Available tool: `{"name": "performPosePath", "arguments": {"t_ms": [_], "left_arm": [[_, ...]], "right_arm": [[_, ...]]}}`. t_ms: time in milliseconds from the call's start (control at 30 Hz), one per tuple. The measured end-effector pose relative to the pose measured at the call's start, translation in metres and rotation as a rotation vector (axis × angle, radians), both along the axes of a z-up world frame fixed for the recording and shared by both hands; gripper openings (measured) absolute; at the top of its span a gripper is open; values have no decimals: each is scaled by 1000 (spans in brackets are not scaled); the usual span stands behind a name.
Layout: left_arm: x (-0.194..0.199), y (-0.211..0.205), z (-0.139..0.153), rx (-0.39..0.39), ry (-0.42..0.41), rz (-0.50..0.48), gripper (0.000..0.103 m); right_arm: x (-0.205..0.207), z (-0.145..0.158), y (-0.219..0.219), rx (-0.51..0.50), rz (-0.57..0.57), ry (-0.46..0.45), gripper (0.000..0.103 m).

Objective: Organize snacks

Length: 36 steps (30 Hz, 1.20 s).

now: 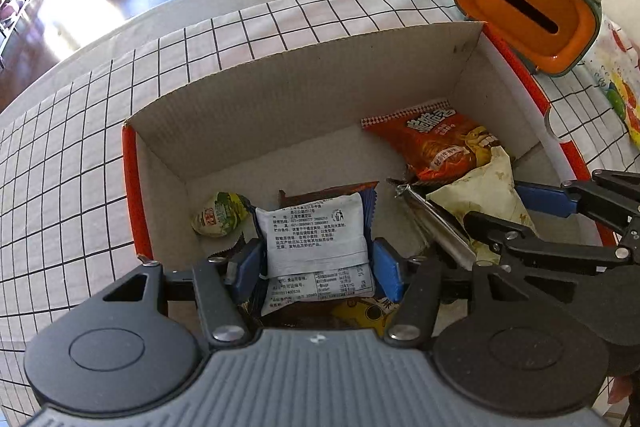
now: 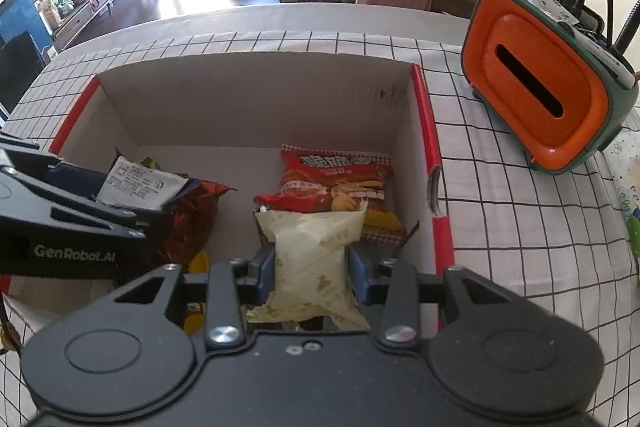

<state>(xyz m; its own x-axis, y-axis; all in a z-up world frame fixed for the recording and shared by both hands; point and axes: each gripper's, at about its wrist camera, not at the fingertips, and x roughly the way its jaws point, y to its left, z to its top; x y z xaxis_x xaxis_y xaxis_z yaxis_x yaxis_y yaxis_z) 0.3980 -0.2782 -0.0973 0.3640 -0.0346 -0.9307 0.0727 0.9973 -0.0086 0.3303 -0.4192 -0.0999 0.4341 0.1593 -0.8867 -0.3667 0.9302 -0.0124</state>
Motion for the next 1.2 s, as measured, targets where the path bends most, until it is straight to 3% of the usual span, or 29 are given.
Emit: {"name": "performPosePath", "arguments": {"t_ms": [400, 833, 1033, 1200], "left_arm": [[-24, 11, 25, -12, -97, 27, 70], [-83, 25, 71, -40, -296, -6, 78], [-107, 32, 87, -60, -371, -23, 82], [-123, 41, 95, -87, -409, -28, 84]], "right_arm": [[-14, 26, -10, 106, 19, -21, 40], [-50, 63, -13, 213, 13, -107, 48], [-69, 79, -12, 235, 10, -171, 79], [-83, 88, -7, 232, 34, -212, 88]]}}
